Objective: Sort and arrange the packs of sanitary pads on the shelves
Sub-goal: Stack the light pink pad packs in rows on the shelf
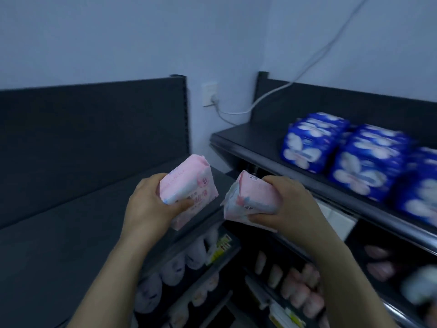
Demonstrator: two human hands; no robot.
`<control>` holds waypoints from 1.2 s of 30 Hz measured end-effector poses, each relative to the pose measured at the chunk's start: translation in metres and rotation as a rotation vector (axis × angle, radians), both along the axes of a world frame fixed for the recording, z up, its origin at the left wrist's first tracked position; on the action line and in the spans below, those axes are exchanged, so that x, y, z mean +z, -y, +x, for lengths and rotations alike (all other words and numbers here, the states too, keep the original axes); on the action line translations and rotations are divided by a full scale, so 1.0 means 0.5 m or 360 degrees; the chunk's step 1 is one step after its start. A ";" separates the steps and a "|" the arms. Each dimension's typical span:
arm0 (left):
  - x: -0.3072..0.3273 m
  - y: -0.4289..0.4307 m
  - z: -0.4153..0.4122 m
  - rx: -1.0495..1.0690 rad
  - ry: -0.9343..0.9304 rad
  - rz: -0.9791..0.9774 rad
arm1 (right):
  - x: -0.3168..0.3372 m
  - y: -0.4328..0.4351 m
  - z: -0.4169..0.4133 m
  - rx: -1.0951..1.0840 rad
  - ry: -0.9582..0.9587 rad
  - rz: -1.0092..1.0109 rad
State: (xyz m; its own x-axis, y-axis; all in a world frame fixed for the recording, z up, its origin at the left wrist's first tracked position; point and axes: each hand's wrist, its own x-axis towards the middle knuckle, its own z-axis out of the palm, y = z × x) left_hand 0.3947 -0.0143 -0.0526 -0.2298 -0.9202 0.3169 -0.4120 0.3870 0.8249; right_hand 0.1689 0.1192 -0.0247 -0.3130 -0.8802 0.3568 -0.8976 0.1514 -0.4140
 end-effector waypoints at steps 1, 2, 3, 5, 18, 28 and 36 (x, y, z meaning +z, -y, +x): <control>0.000 -0.017 -0.025 -0.0089 0.0013 -0.0005 | 0.001 -0.037 -0.012 -0.0061 -0.0001 0.0012; 0.001 -0.036 -0.052 -0.0183 0.0029 -0.0030 | 0.003 -0.075 -0.026 -0.0134 0.0008 0.0031; 0.005 -0.057 -0.079 -0.0276 0.0035 -0.0060 | 0.004 -0.112 -0.039 -0.0211 0.0014 0.0043; 0.010 -0.100 -0.133 -0.0451 0.0039 -0.0097 | 0.004 -0.191 -0.067 -0.0368 0.0016 0.0021; 0.014 -0.573 -0.518 -0.1378 0.0035 -0.0174 | -0.001 -0.833 -0.198 -0.1292 -0.0029 0.0006; -0.002 -1.076 -0.755 -0.1880 -0.0126 0.0000 | -0.001 -1.354 -0.259 -0.1790 -0.0104 0.0018; -0.003 -1.399 -0.887 -0.2235 -0.0102 -0.0081 | 0.004 -1.662 -0.258 -0.2222 -0.0199 0.0009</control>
State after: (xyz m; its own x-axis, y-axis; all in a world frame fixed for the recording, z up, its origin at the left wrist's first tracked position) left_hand -0.0488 0.6855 -0.0540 -0.9191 0.0736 0.3870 0.3744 0.4684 0.8003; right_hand 0.0400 0.9502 -0.0225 -0.8870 0.1254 0.4444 -0.0374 0.9397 -0.3399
